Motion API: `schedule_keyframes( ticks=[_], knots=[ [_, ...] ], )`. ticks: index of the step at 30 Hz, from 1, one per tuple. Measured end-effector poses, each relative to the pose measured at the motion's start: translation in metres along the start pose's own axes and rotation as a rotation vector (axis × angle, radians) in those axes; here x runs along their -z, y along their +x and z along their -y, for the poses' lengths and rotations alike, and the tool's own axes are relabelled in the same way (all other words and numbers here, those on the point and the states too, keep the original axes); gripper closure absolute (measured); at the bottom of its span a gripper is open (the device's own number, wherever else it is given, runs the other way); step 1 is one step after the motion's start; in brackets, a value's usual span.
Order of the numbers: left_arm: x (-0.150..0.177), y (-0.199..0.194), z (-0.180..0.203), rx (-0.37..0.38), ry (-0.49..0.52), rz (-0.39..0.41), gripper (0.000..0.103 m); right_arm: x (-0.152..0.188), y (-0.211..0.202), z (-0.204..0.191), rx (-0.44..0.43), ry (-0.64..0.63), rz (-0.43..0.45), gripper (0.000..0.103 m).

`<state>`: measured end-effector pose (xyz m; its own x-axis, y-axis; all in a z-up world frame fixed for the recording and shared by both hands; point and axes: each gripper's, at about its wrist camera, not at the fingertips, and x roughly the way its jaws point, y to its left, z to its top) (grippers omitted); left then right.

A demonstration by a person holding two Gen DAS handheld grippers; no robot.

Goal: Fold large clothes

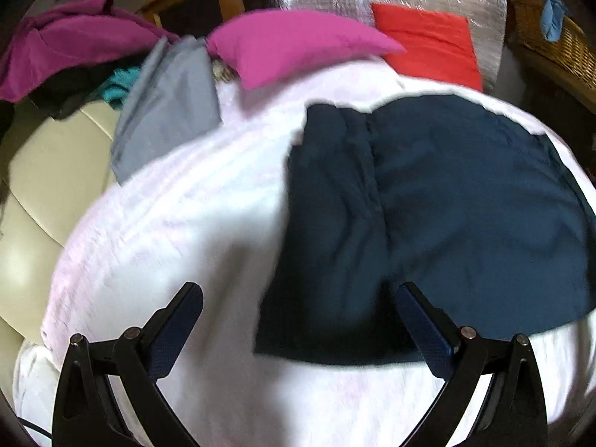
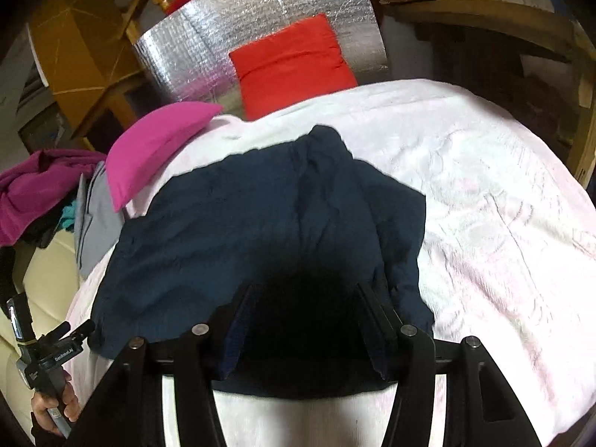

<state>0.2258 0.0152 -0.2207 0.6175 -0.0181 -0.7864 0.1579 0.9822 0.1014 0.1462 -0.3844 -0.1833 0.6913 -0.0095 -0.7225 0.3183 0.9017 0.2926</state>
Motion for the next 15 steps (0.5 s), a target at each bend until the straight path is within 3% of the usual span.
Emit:
schedule_keyframes(
  ticks=[5,11,15],
  knots=[
    [0.004,0.024,0.011,-0.013,0.016,-0.112,0.000,0.014,0.040,0.016,0.027,0.075,-0.140,0.046],
    [0.004,0.041,0.001,0.048,-0.088,-0.146,0.000,0.021,0.043,0.015,0.039,0.068,-0.120,0.044],
    [0.007,0.038,0.009,0.009,-0.062,-0.112,0.000,0.025,0.044,0.022,-0.004,0.089,-0.105,0.044]
  ],
)
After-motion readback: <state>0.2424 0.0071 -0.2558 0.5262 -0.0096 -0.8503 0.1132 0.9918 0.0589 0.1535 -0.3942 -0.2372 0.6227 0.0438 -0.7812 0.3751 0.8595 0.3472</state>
